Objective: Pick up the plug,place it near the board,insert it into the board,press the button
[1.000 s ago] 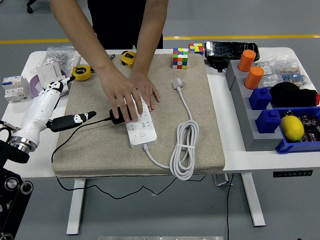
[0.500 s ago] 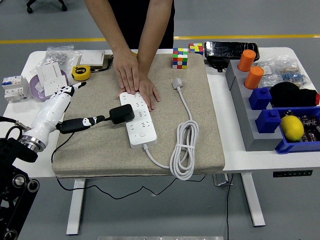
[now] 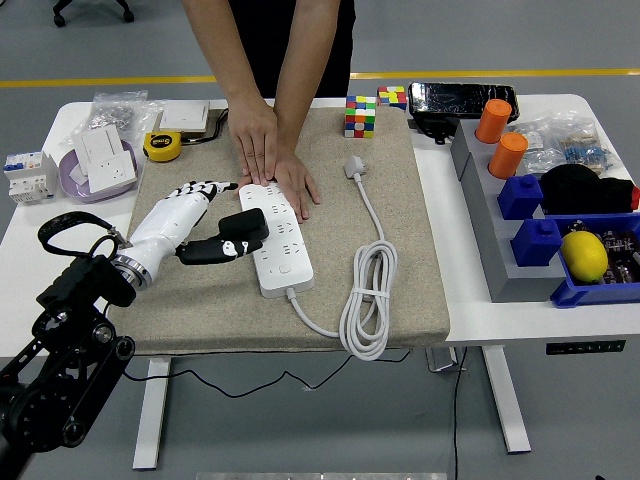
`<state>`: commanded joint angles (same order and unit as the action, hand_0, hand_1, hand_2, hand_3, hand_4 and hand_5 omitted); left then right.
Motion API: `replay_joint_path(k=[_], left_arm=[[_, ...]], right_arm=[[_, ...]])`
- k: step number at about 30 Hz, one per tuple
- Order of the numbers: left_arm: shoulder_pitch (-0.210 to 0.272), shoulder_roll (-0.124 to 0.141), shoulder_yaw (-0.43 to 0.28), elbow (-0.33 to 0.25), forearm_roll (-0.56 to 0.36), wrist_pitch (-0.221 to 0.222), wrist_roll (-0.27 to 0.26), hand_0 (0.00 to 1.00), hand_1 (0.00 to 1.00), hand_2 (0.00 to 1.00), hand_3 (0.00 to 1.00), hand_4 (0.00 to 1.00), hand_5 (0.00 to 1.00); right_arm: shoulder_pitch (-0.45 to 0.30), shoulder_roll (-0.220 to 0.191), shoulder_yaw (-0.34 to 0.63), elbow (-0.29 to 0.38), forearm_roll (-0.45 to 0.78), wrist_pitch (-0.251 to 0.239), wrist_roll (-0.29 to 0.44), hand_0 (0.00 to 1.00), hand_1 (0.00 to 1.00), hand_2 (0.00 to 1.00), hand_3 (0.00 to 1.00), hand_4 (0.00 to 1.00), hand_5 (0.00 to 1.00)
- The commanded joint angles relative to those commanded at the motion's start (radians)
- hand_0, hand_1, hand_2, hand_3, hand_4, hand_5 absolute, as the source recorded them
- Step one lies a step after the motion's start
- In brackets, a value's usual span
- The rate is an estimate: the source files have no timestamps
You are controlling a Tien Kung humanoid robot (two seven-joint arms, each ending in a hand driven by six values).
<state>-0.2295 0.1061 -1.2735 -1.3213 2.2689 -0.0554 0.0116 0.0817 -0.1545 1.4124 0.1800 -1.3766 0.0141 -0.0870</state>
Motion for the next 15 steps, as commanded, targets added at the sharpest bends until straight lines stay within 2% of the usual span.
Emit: replay_joint_path(k=[3,4,15], left_arm=[[-0.018,-0.006,0.011,0.044,0.000,0.006,0.001,0.989,0.972,0.942,0.903,0.998,0.369],[-0.022,-0.008,0.013,0.054,0.000,0.009,0.001,0.974,0.966,0.922,0.896,0.998,0.278],[-0.087,-0.058,0.025,0.216,0.000,0.089,-0.019,0.965,0.965,0.900,0.879,0.998,0.288]], right_arm=[[-0.001,0.001,0.003,0.000,-0.004,0.000,-0.002,0.823,0.746,0.744,0.782,0.998,0.897],[-0.002,0.001,0.003,0.000,-0.004,0.000,-0.002,0.824,0.746,0.744,0.782,0.998,0.896],[0.004,0.001,-0.004,0.000,-0.002,0.000,-0.002,0.824,0.746,0.744,0.782,0.998,0.896]])
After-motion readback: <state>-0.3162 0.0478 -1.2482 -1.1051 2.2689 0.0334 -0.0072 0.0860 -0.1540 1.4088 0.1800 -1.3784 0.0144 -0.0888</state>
